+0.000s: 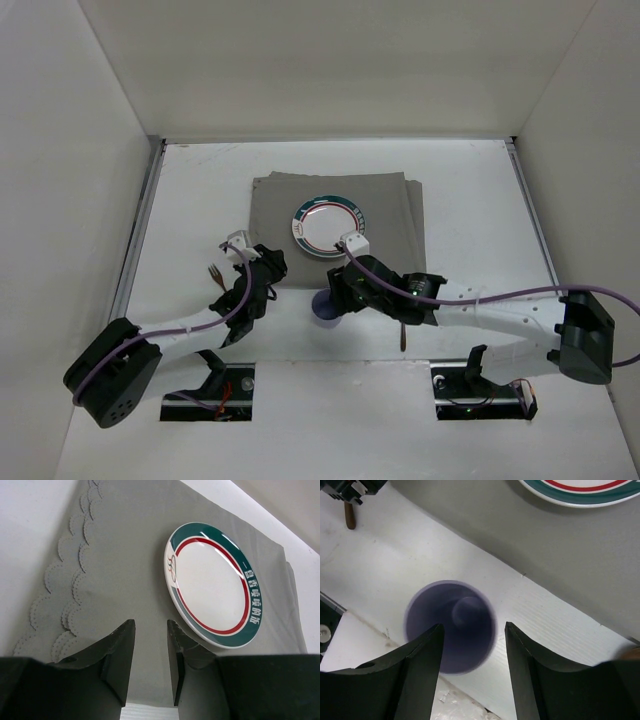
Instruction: Set the dinner table for one person
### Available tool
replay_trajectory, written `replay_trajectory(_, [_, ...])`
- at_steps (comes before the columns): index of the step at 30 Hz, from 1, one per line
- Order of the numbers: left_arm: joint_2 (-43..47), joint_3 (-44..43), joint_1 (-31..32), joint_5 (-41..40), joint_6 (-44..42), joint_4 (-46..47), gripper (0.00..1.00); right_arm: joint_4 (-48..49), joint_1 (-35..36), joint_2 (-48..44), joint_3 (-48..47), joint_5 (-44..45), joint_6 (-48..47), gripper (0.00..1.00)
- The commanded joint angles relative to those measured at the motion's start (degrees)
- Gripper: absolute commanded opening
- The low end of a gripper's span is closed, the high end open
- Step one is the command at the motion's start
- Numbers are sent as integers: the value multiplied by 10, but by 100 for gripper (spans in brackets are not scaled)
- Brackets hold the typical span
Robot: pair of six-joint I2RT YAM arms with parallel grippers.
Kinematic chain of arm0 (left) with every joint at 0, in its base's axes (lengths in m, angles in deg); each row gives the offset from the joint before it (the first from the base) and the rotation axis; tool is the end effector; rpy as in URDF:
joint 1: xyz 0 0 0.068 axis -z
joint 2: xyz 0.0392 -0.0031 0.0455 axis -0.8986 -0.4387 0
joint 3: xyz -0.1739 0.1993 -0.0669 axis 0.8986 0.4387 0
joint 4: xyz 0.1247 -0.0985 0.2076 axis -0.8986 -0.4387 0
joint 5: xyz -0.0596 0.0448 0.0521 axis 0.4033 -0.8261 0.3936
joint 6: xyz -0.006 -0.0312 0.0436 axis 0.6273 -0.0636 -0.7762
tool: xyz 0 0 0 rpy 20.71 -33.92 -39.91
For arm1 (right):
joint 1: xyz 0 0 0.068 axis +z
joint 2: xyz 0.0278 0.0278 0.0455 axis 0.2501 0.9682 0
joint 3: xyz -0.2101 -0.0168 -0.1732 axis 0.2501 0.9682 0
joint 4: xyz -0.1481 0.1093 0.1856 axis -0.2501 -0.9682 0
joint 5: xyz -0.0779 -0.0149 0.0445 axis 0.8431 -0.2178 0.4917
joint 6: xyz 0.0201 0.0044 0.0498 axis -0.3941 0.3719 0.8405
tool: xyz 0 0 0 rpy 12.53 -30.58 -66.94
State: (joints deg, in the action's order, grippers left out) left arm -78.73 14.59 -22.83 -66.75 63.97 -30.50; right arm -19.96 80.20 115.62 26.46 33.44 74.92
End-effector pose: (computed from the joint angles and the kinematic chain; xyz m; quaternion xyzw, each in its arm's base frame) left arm 0.1676 -0.1198 0.1768 -0.1834 0.7366 -0.2259 0.6105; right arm 0.1246 0.2489 0.2537 -0.2171 0.8798 0.1964 0.3744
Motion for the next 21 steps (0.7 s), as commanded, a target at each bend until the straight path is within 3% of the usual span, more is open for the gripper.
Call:
replay_trajectory(1, [13, -4, -5, -10, -1, 20, 29, -3, -1, -8, -14, 27, -6, 57])
replay_trajectory(8, [3, -7, -6, -5, 2, 22, 30, -3, -9, -19, -20, 20, -6, 56])
replay_trajectory(14, [9, -5, -8, -4, 5, 19, 31, 3, -12, 29, -25, -23, -6, 54])
replay_trajectory(16, [7, -4, -12, -1, 5, 18, 32, 5, -14, 50, -33, -23, -6, 46])
replay_trajectory(21, [10, 0, -13, -1, 8, 21, 33, 27, -24, 41, -52, -11, -7, 12])
